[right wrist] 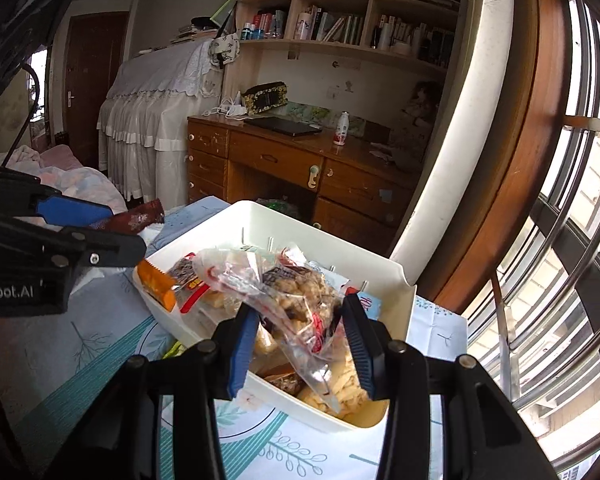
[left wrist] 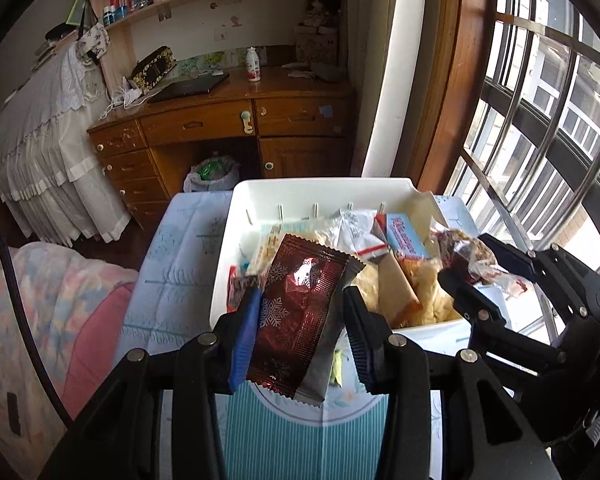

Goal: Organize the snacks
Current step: 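Carry both items over the basket and open both tools to drop them, then lower the right tool to the green pineapple-cake pack and close on it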

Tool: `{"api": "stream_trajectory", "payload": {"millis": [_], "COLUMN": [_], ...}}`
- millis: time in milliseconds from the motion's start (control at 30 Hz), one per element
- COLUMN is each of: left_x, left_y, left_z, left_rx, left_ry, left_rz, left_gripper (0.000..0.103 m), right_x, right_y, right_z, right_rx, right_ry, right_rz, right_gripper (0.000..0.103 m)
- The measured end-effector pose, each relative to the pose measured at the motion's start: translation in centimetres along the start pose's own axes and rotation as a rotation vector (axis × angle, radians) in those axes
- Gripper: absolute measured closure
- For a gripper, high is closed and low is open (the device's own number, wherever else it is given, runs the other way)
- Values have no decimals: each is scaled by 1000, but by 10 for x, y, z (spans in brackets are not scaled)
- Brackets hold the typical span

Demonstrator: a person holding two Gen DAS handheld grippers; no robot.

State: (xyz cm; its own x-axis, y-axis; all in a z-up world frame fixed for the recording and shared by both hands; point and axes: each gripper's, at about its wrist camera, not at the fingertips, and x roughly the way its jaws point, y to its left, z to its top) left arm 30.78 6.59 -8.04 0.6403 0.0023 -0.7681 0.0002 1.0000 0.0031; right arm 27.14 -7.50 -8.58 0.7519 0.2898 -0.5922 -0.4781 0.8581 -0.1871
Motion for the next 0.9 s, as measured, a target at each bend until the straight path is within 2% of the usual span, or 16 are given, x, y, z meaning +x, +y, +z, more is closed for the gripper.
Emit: {"api": "stream_trajectory", "payload": {"millis": [333,600,800,867,900], "left_x": [42,67,68,64,62], "left_y": [18,28,33,35,37], "left_z": [33,50,51,50,49], "left_rx": [19,26,28,31,31], "left_ry": [39,84,114,112,116], "left_rz": [-2,-54,-81,-83,-88], "left_gripper": [62,60,49,39,38], "right_x": [25,35,38,37,36], "right_y": [-12,-17,-23,-24,-24], "right_z": [7,11,11,10,10], "right_rx": [58,125,214,235,246], "right_ry": [57,67,97,108,112], "right_rz": [-92,-137,-153,-160,-163], "right_gripper": [60,60,59,59,59]}}
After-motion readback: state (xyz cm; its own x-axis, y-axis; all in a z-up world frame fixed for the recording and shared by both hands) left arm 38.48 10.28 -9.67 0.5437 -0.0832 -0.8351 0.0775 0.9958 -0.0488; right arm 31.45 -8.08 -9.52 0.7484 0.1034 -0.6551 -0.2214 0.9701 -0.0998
